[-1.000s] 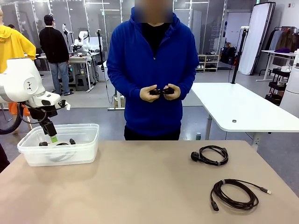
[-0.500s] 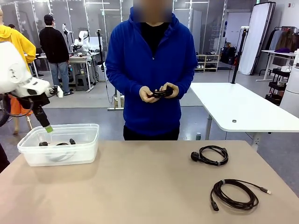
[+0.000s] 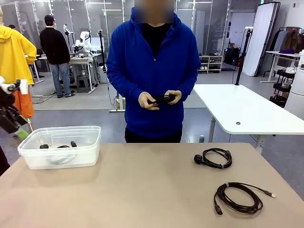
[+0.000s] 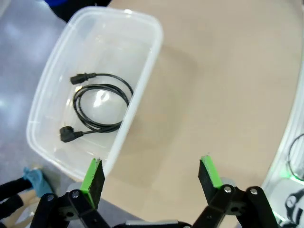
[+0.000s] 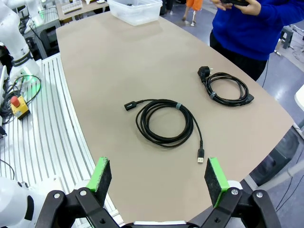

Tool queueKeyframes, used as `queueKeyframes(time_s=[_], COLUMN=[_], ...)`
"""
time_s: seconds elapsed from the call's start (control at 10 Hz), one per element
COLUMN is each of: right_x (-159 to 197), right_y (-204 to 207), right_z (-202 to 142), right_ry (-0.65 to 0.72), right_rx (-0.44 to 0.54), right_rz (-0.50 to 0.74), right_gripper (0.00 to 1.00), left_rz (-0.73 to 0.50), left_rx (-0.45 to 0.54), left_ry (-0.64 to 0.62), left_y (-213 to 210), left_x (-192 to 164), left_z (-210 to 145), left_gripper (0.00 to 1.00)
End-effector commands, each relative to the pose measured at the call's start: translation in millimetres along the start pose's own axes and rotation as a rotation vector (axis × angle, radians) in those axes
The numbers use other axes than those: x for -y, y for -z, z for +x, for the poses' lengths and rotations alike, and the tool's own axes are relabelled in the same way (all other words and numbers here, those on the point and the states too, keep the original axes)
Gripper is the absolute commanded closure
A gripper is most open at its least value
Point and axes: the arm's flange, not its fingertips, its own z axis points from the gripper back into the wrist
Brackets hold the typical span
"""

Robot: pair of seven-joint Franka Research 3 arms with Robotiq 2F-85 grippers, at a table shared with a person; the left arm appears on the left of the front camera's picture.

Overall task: Organize and store the cables.
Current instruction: Place the Power Cable into the Organizing box.

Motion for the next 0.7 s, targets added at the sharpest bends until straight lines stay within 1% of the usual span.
queueKeyframes(time_s=[0.0,0.1,0.2,0.4,0.6], right_x=[-0.3,1.4,-5.7,-3.2,-1.2], right_y=[-2.3,-1.2,0.2,-0.8,-1.4], right_z=[2.4,3.9,6.2,9.3,9.9], right_ry=[-0.014,-0.015,-0.007,-0.019,-0.021], right_rx=[-0.018,-0.020,-0.027,-0.024,-0.028], right_rz=[0.000,-0.002,0.011,0.003,-0.005], right_gripper=[0.00,0.00,0.00,0.00,0.00], left_rz=[-0.031,-0.045,-0.058,-0.032,-0.009], left_rx=[0.085,0.120,0.129,0.206,0.276], left_ry=[0.076,0.107,0.141,0.210,0.142], left_y=[-7.9,-9.7,-19.4,-29.7,-41.9], left_x=[24.3,34.5,52.3,74.7,86.0], left_z=[-18.0,-27.4,-36.6,-56.7,-87.4], left_gripper=[0.00,0.00,0.00,0.00,0.00])
